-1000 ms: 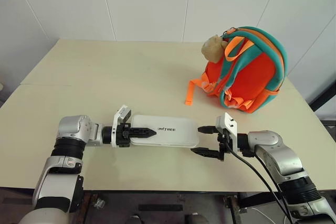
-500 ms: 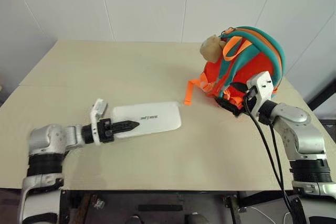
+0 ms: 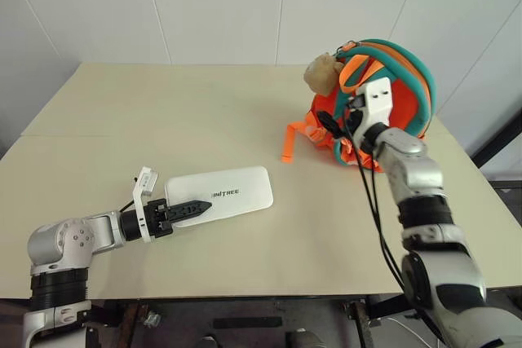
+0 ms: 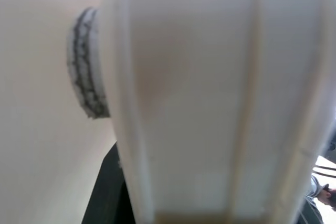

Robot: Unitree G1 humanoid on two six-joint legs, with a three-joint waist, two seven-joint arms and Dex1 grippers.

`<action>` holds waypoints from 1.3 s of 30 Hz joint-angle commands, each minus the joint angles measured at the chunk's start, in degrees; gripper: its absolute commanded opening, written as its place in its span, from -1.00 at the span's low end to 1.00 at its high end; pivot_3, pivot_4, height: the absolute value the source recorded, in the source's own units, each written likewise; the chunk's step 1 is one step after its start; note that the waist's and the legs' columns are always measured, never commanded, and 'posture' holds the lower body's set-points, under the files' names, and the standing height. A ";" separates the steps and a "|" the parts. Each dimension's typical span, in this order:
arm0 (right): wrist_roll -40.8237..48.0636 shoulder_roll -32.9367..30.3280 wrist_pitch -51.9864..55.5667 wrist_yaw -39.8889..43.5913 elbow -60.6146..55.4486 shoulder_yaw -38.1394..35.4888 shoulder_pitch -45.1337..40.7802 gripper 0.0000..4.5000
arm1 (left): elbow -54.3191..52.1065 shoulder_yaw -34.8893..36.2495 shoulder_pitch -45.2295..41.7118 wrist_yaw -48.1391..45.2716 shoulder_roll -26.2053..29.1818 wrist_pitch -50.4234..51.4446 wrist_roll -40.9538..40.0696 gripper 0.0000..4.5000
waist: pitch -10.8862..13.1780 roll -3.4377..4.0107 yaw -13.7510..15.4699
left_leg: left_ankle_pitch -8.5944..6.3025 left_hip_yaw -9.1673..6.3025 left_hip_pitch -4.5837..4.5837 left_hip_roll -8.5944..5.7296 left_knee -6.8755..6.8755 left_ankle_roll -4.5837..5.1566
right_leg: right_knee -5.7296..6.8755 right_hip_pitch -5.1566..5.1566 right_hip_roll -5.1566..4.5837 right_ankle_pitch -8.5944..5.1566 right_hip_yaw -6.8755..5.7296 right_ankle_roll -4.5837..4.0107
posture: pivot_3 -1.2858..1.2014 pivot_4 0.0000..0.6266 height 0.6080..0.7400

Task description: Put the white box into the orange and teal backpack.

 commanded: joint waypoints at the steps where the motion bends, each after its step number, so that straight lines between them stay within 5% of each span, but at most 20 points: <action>1: -0.95 -0.05 -10.00 -0.13 8.08 -1.35 -3.55 0.61 | -3.64 3.51 1.54 1.69 -0.48 -1.43 -3.29 -0.41 | 0.00 0.00 -0.20 | 0.01 0.00 0.00 0.00 -0.07 -0.02 | -0.06 0.00 -0.01 0.00 0.00 0.00 | 0.03 -0.52 1.00; 9: 4.78 1.33 -10.75 20.28 2.12 1.15 -0.46 -0.62 | -5.91 10.93 4.19 8.09 -2.61 -0.13 -9.21 -0.41 | 0.00 0.00 -1.12 | 0.10 0.01 0.00 0.02 -0.29 -0.19 | -0.25 0.00 -0.03 0.00 -0.03 0.01 | 0.03 -0.52 1.00; 12: 17.04 -1.59 3.35 37.54 -17.49 4.08 7.16 -0.99 | -6.93 13.37 6.88 8.48 -0.61 -1.28 -9.98 -0.41 | 0.00 0.01 -1.01 | 0.12 0.01 0.00 0.02 -0.27 -0.21 | -0.20 0.00 -0.03 0.00 -0.04 0.01 | 0.03 -0.52 1.00; 22: 39.77 -13.77 39.77 46.51 -48.88 6.20 15.54 -0.99 | -8.22 17.48 10.47 9.24 4.55 -2.95 -13.35 -0.41 | 0.03 0.03 -0.27 | 0.05 -0.07 0.02 0.02 -0.24 -0.08 | -0.18 0.01 -0.03 0.03 -0.12 -0.04 | 0.03 -0.52 1.00; 32: 44.59 -22.34 47.26 49.54 -48.65 4.95 15.15 -0.99 | -13.07 19.79 10.10 10.48 8.07 -4.29 -19.59 -0.41 | 0.04 0.01 0.03 | -0.05 -0.07 -0.06 0.02 -0.26 0.04 | -0.41 -0.01 -0.04 0.02 -0.12 -0.05 | 0.03 -0.52 1.00; 39: 39.10 -22.09 43.34 52.00 -42.47 8.39 12.37 -0.99 | -18.36 14.95 10.98 1.60 14.57 -17.03 -13.83 -0.41 | 0.06 -0.03 -0.09 | -0.09 0.04 -0.06 0.02 -0.29 0.04 | -0.55 -0.02 -0.05 0.01 -0.09 -0.06 | 0.03 -0.52 1.00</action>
